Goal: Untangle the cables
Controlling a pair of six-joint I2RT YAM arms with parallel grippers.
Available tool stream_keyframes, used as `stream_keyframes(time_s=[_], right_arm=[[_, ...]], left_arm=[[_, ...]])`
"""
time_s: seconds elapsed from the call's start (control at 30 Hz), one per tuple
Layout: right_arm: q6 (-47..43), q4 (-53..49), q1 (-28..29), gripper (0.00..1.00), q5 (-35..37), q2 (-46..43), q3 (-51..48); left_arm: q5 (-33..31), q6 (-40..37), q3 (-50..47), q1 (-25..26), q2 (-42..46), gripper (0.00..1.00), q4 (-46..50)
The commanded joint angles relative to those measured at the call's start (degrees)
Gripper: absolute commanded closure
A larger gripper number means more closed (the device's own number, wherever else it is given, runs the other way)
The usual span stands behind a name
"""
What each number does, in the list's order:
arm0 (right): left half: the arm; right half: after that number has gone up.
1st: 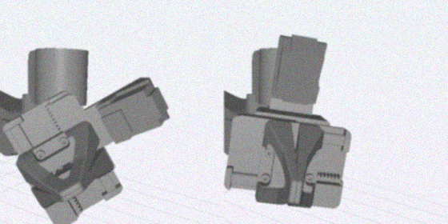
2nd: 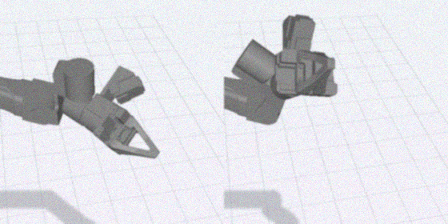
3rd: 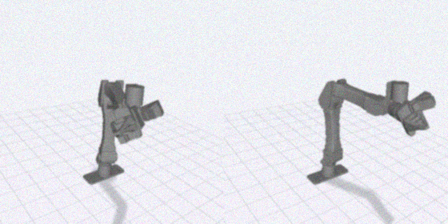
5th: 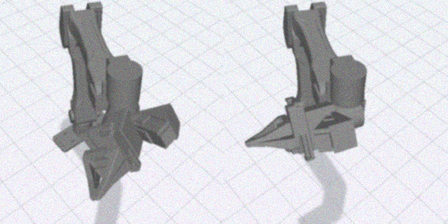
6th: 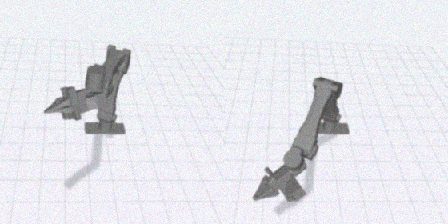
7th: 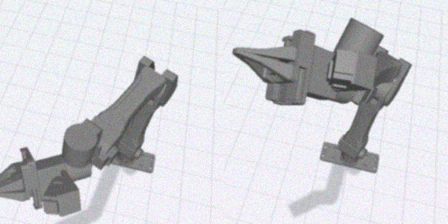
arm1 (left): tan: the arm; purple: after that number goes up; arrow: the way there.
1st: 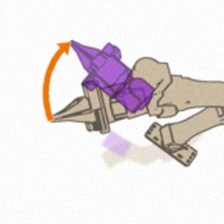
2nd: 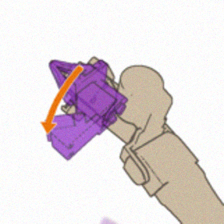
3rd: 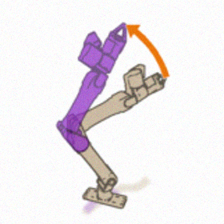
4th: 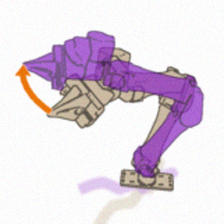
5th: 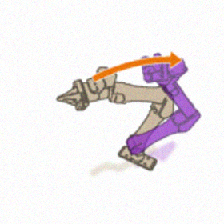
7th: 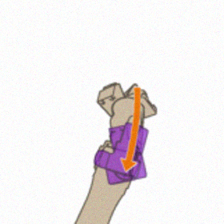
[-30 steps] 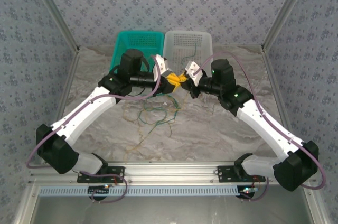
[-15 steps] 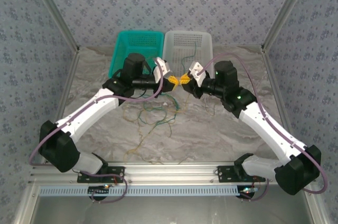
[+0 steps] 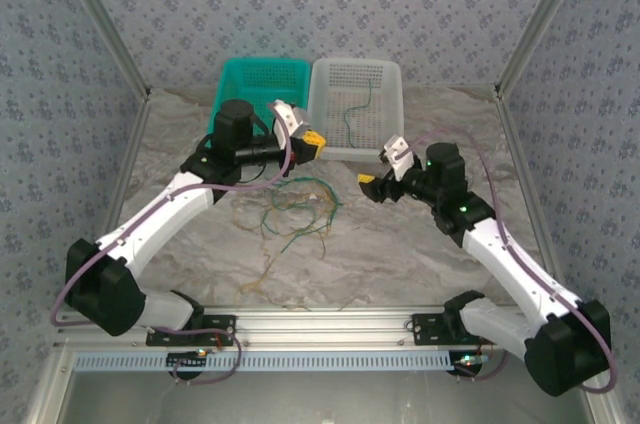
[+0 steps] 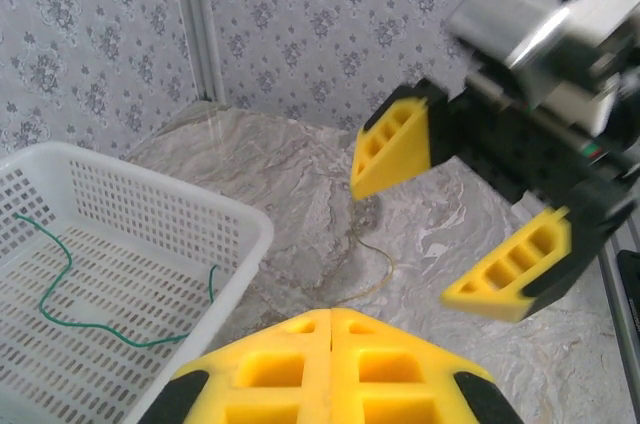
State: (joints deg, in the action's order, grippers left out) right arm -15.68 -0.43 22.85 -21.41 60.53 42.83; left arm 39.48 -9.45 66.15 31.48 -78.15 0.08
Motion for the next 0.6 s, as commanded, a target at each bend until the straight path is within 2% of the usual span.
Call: stream_keyframes(time_s=[0.0, 0.03, 0.07, 0.13, 0.17, 0.2, 0.27, 0.37, 0.4, 0.43, 0.57], right_arm=[[-1.3, -0.3, 0.9, 0.20, 4.4, 5.2, -0.9], [-2.3, -0.9, 1.5, 0.22, 5.9, 8.2, -0.3], [-3.5, -1.5, 2.2, 0.24, 6.5, 10.9, 0.5], [-3.6, -1.4, 3.0, 0.25, 7.6, 14.7, 1.8], [-2.7, -0.8, 2.8, 0.25, 7.7, 15.9, 2.3], [-1.8, 0.2, 2.4, 0.25, 7.3, 16.6, 2.4], [-0.1, 2.2, 0.5, 0.26, 4.8, 17.1, 2.2], [1.3, 4.5, -0.8, 0.25, 4.1, 16.0, 1.5], [1.4, 4.9, -1.1, 0.25, 3.8, 15.6, 1.4], [1.7, 5.5, -1.2, 0.25, 3.7, 15.3, 1.3], [3.5, 8.5, -1.5, 0.25, 2.6, 14.3, -0.2]], left_arm=[[-2.0, -3.2, 0.6, -0.1, -1.5, 0.99, 2.6], [-3.0, -3.4, -0.4, -0.1, -1.9, 0.87, 2.1], [-3.0, -3.8, -1.4, -0.1, -2.3, 0.61, 1.7], [-1.8, -8.1, -2.1, 0.4, -3.6, 0.50, 3.7], [-3.0, -10.7, -2.0, 1.1, -4.5, 0.40, 5.7], [-3.8, -12.7, -1.7, 1.6, -5.4, 0.37, 7.6], [-6.7, -17.7, -0.5, 3.2, -7.8, 0.22, 13.4], [-14.0, -21.6, 0.7, 6.6, -10.6, 0.15, 19.1], [-15.5, -21.9, 0.1, 7.1, -11.0, 0.14, 18.8], [-17.2, -22.1, -0.6, 7.4, -11.7, 0.08, 18.1], [-20.0, -23.7, -0.9, 7.2, -16.0, 0.05, 16.0]])
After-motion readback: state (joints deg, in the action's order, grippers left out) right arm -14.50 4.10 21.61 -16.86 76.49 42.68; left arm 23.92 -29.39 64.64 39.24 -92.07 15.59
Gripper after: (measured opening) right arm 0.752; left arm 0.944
